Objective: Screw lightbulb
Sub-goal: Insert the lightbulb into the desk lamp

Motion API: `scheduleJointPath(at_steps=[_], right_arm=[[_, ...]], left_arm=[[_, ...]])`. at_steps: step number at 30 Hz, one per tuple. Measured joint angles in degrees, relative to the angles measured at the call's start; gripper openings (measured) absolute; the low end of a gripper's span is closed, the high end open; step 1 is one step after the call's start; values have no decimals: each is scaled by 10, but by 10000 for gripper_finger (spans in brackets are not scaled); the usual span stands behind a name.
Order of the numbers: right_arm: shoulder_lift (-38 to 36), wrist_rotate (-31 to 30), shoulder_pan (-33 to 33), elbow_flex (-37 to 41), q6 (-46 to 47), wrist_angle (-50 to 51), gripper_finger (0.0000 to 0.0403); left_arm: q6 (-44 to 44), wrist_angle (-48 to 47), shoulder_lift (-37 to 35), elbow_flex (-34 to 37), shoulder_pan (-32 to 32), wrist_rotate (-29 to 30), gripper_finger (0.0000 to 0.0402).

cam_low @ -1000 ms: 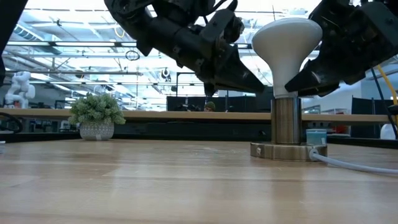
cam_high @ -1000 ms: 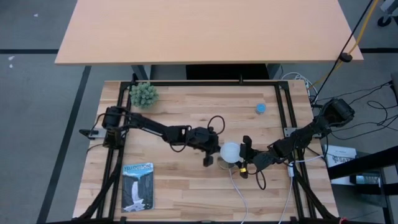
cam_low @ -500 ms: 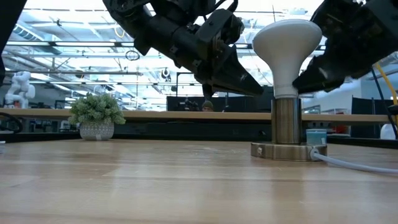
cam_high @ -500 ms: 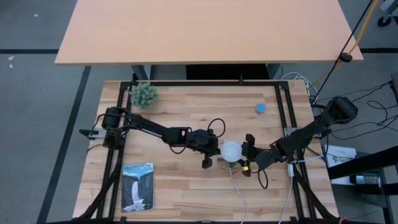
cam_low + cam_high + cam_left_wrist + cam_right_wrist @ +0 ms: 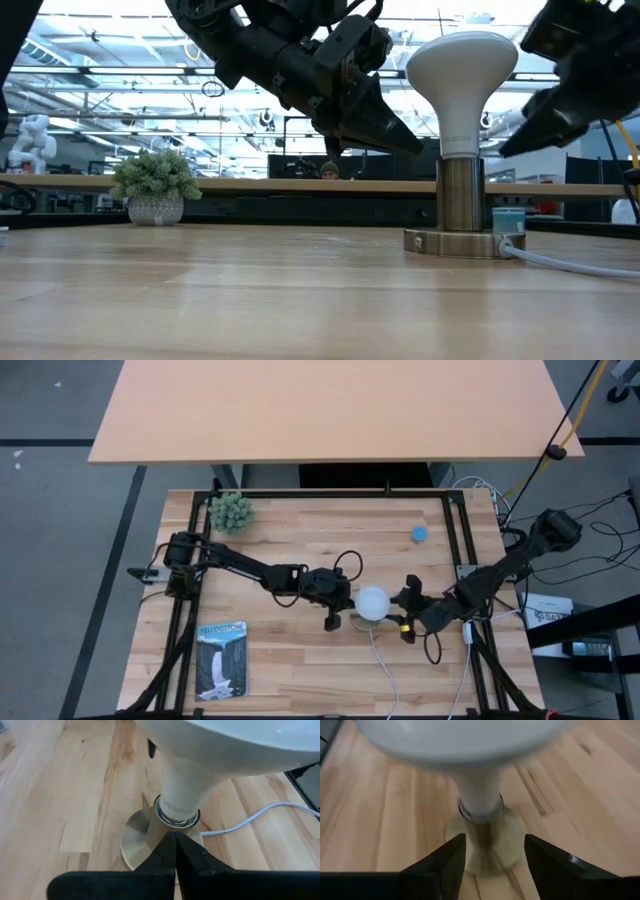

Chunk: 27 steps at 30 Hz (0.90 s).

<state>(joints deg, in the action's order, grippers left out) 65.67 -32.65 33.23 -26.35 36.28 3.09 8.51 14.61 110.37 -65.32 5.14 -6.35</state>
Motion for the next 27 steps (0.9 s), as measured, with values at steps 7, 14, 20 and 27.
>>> scheduleJointPath(at_steps=[7,14,20,27], right_arm=[[-9,-34,8,0,25,42,58],[63,-117,17,21,53,-18,3],[70,-214,56,111,28,-256,1],[74,-123,31,242,-71,-634,0]], left_arm=[[-3,6,1,0,24,-28,0],[14,54,34,0,47,-6,0],[4,75,36,0,72,49,0],[1,142,57,0,70,54,0]])
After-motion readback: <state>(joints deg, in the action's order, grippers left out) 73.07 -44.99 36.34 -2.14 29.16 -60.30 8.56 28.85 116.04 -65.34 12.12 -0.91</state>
